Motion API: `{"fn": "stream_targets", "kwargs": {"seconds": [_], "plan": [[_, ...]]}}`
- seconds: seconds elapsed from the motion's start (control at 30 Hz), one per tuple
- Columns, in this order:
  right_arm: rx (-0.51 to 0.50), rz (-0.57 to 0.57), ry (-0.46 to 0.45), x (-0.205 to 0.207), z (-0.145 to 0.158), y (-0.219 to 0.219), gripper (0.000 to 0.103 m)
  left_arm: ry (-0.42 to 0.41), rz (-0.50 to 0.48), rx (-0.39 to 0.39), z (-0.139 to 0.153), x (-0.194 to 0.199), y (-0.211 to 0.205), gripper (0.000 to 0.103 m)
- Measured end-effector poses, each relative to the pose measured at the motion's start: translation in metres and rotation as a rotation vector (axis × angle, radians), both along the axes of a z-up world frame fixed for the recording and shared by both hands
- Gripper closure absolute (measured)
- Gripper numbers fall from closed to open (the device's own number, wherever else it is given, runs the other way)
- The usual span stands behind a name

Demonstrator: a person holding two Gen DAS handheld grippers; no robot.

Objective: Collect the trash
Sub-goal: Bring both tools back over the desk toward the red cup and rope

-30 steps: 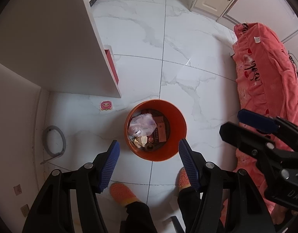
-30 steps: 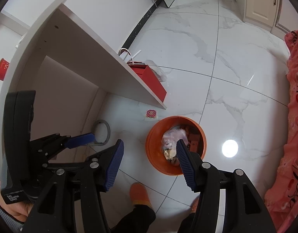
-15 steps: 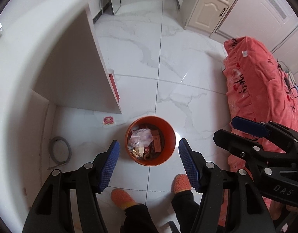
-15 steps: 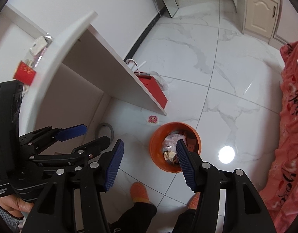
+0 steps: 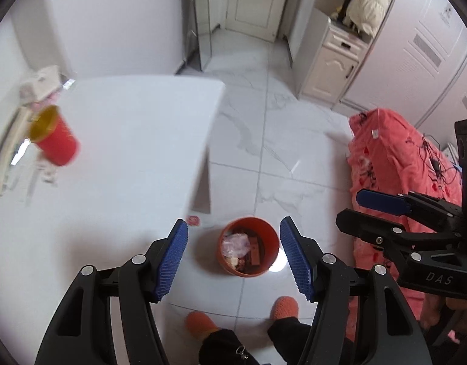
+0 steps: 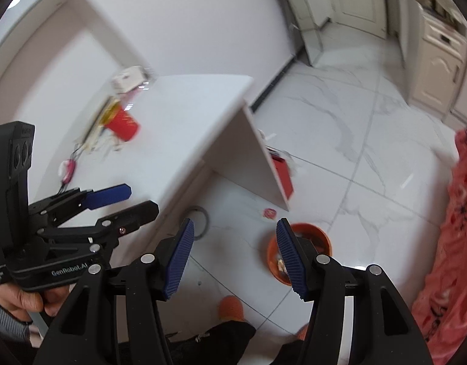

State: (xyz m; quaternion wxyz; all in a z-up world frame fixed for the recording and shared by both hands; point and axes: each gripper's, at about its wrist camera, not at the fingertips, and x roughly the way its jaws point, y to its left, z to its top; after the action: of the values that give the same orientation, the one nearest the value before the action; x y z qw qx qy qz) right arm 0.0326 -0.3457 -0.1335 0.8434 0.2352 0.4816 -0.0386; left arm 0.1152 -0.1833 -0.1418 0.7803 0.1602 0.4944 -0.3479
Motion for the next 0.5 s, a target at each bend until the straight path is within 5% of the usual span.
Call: {"fn": "stream_targets", "kwargs": {"seconds": [0.23,0.5], "plan": [[0.006,0.127,-0.057,0.031,0.034,0.042,0.045,-0.046,0.057,-0.021,0.028,0.007,0.043,0.039],[0.0,0.238,-0.071,0.093,0.04,0.089,0.045,-0.047,0.19,-0.017,0.035,0.045,0.102,0.039]]}}
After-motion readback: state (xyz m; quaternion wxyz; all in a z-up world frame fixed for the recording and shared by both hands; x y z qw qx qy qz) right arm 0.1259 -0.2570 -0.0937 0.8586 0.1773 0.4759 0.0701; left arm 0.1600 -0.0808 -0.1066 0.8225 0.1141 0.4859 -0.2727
